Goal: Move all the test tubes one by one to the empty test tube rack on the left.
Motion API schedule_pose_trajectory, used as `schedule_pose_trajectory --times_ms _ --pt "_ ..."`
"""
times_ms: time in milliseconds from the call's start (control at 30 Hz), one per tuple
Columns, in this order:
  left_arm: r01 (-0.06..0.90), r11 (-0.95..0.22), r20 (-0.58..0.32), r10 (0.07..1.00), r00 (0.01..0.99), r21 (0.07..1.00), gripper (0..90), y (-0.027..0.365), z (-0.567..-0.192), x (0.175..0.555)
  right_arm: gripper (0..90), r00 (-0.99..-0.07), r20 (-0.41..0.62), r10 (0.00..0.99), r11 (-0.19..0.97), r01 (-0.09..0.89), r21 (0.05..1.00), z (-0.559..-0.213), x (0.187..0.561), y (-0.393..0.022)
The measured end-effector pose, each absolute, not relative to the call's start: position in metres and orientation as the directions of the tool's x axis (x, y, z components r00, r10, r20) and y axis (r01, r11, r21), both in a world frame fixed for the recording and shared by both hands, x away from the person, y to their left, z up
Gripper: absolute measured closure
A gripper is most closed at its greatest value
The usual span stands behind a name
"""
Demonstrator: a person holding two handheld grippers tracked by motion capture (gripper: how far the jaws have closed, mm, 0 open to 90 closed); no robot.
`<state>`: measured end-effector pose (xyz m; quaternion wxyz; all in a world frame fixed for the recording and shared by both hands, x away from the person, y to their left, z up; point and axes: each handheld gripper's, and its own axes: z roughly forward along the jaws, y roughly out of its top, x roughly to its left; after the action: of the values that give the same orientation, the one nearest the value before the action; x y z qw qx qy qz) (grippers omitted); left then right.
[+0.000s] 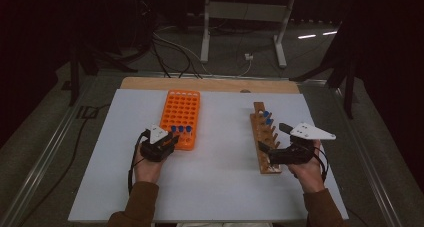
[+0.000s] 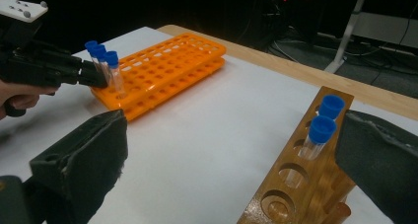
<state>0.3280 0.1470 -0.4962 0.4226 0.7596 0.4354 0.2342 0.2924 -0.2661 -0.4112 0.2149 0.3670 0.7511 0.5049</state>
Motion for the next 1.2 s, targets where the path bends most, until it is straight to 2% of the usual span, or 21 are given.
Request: schedule_pose_trajectory --times_ms 200,433,733,1067,1200 --pt "0.456 -0.169 -0.105 0.85 0.517 0.874 56.9 0.159 -0.488 0.323 0.0 -0.636 0.047 0.77 0.22 0.335 0.916 -0.412 0.292 -0.267" --pt "0.403 -0.074 -0.177 0.816 0.55 0.912 48.8 0.169 -0.472 0.314 0.0 -0.633 0.048 0.772 0.216 0.333 0.918 -0.411 0.293 -0.266" --pt "0.367 -0.068 -0.163 0.81 0.563 0.928 22.6 0.161 -0.461 0.309 0.0 -0.614 0.03 0.789 0.213 0.318 0.924 -0.401 0.297 -0.262" --pt "0.336 -0.104 -0.115 0.813 0.571 0.936 12.3 0.146 -0.455 0.305 0.3 -0.538 0.037 0.842 0.198 0.372 0.907 -0.411 0.324 -0.267" --pt "0.329 -0.109 -0.116 0.797 0.593 0.938 0.9 0.142 -0.455 0.304 6.0 -0.518 0.038 0.855 0.207 0.409 0.889 -0.419 0.337 -0.268"
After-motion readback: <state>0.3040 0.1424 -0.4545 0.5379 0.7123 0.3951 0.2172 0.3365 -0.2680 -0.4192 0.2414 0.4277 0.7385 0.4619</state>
